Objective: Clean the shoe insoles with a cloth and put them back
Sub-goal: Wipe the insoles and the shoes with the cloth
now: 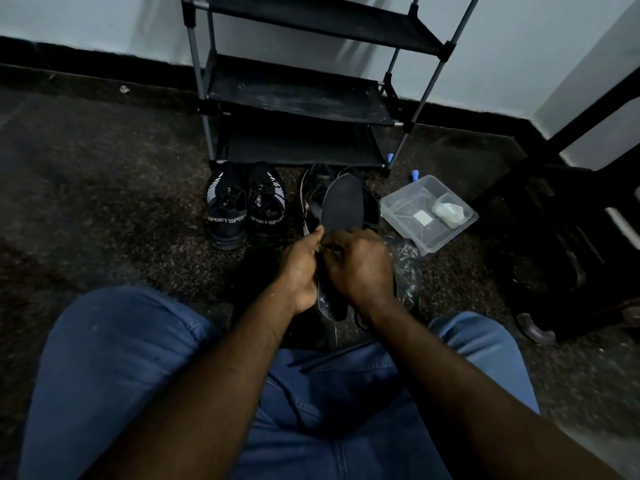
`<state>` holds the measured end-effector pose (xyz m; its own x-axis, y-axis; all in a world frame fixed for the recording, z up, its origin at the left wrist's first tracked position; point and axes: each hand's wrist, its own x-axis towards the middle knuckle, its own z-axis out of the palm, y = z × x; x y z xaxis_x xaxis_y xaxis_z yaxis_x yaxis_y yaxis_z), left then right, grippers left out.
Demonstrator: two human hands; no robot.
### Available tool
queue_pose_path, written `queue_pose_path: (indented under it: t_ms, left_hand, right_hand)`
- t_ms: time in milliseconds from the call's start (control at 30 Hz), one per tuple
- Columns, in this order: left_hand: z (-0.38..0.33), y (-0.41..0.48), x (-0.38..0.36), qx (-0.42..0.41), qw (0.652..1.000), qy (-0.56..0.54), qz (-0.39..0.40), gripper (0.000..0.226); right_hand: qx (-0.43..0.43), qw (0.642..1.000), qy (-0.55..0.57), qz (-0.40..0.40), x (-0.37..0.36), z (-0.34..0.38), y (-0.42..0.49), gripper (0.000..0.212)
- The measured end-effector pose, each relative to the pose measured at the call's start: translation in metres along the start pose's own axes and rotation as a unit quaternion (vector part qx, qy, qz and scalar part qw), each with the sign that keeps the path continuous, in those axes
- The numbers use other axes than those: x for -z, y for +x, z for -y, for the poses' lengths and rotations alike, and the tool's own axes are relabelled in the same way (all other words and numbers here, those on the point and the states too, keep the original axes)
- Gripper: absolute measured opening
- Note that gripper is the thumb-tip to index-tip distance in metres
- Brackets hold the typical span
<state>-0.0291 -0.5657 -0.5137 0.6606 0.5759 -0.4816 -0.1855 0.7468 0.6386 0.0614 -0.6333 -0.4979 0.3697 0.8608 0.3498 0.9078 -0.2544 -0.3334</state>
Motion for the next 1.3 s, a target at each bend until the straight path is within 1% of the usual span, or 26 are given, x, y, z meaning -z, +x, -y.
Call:
queue_pose_path:
  t_ms: [100, 200, 267, 333, 433, 500, 533, 667, 833, 900, 1000, 1067, 1167, 1233, 1300]
  left_hand:
    - [-0.002, -0.001, 0.002, 0.0, 1.0, -0.025, 0.012, 0.047]
    - [-0.001, 0.0, 0.0, -0.001, 1.0, -0.016, 0.01, 0.039]
    - [0.001, 0.004, 0.0, -0.012, 1.0, -0.001, -0.009, 0.03]
    - [0.003, 0.007, 0.002, -0.027, 0.999, 0.01, -0.035, 0.027]
    - [0.0, 0.009, 0.005, -0.037, 0.998, -0.008, -0.05, 0.018]
    - [-0.002, 0.011, 0.006, -0.041, 0.998, -0.014, -0.054, 0.025]
    - [-0.003, 0.011, 0.006, -0.044, 0.998, -0.016, -0.052, 0.027]
    - [-0.004, 0.009, 0.006, -0.044, 0.998, -0.017, -0.041, 0.016]
    - [-0.001, 0.01, 0.003, -0.036, 0.997, -0.004, -0.064, 0.016]
    - [0.002, 0.01, 0.002, -0.026, 0.997, -0.002, -0.072, 0.022]
    - [0.003, 0.006, 0.001, -0.018, 0.998, -0.012, -0.063, 0.027]
    - [-0.001, 0.004, 0.002, -0.021, 0.998, -0.017, -0.061, 0.025]
    - [-0.003, 0.005, 0.001, -0.035, 0.995, -0.015, -0.091, 0.022]
    - [-0.004, 0.006, 0.001, -0.046, 0.993, -0.015, -0.104, 0.018]
    - [-0.007, 0.006, 0.002, -0.058, 0.993, -0.019, -0.102, 0.013]
  right_hand:
    - [0.003, 0.999, -0.037, 0.014, 0.002, 0.002, 0.003, 0.046]
    - [0.007, 0.996, -0.082, 0.017, 0.008, -0.005, 0.004, 0.045]
    - [0.006, 0.997, -0.082, 0.011, 0.01, -0.01, 0.005, 0.038]
    - [-0.004, 0.997, -0.081, 0.01, 0.01, -0.016, 0.004, 0.028]
    - [-0.024, 0.995, -0.094, 0.016, 0.011, -0.025, 0.004, 0.018]
    - [-0.045, 0.995, -0.093, 0.012, 0.017, -0.034, 0.007, 0.015]
    - [-0.055, 0.994, -0.094, 0.011, 0.019, -0.038, 0.011, 0.016]
    - [-0.059, 0.995, -0.084, 0.013, 0.022, -0.038, 0.017, 0.019]
    - [-0.055, 0.997, -0.054, 0.02, 0.01, -0.024, 0.005, 0.022]
    - [-0.044, 0.997, -0.048, 0.03, 0.003, -0.011, 0.005, 0.026]
    - [-0.045, 0.997, -0.055, 0.019, 0.002, 0.0, 0.009, 0.026]
    - [-0.025, 0.998, -0.061, 0.022, 0.003, 0.002, 0.008, 0.027]
    - [0.004, 0.995, -0.093, 0.028, 0.004, -0.003, 0.004, 0.023]
    - [0.0, 0.993, -0.113, 0.023, 0.007, -0.011, 0.003, 0.021]
    - [-0.027, 0.994, -0.102, 0.019, 0.011, -0.023, 0.006, 0.019]
